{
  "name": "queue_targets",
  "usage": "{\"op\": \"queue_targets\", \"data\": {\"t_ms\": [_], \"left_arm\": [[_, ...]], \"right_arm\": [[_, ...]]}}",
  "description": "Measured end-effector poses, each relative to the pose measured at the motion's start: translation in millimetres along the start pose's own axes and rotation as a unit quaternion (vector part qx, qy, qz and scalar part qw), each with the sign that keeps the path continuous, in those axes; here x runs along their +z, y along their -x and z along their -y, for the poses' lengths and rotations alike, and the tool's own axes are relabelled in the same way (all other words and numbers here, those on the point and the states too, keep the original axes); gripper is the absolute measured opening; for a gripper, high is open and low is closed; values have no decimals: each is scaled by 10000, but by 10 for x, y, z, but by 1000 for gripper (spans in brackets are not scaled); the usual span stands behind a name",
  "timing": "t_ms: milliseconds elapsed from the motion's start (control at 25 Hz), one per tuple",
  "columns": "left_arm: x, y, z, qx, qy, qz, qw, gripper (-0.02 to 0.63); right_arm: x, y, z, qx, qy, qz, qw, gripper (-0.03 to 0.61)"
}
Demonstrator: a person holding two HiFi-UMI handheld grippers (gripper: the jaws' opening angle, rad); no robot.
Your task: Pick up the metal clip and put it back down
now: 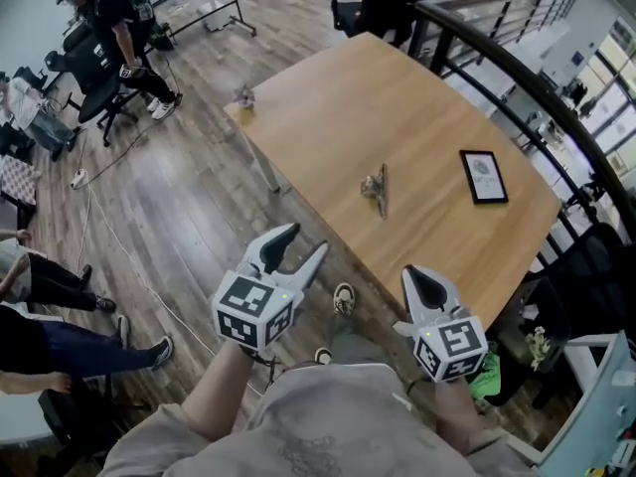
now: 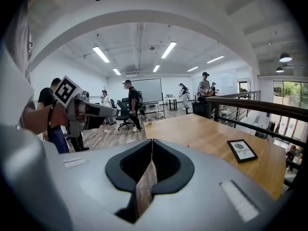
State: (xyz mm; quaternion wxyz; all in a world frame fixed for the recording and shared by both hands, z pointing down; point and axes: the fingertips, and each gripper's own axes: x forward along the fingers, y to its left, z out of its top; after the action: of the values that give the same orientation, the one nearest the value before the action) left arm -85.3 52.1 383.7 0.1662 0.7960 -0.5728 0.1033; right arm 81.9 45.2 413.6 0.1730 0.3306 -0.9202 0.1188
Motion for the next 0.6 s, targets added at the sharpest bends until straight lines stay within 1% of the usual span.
{"op": "queue_targets", "data": {"t_ms": [240, 440, 600], "left_arm": [[54, -865, -212, -280, -72, -513, 9983, 214], [57, -1562, -392, -420, 2, -851, 9955, 215], [-7, -1963, -425, -545, 117, -1127, 9921, 215]], "right_arm": [[-23, -452, 626, -213, -303, -252, 9990, 12], [18, -890, 1153, -246, -426, -410, 9979, 12], [11, -1099, 1479, -254, -455, -509, 9973, 12]]}}
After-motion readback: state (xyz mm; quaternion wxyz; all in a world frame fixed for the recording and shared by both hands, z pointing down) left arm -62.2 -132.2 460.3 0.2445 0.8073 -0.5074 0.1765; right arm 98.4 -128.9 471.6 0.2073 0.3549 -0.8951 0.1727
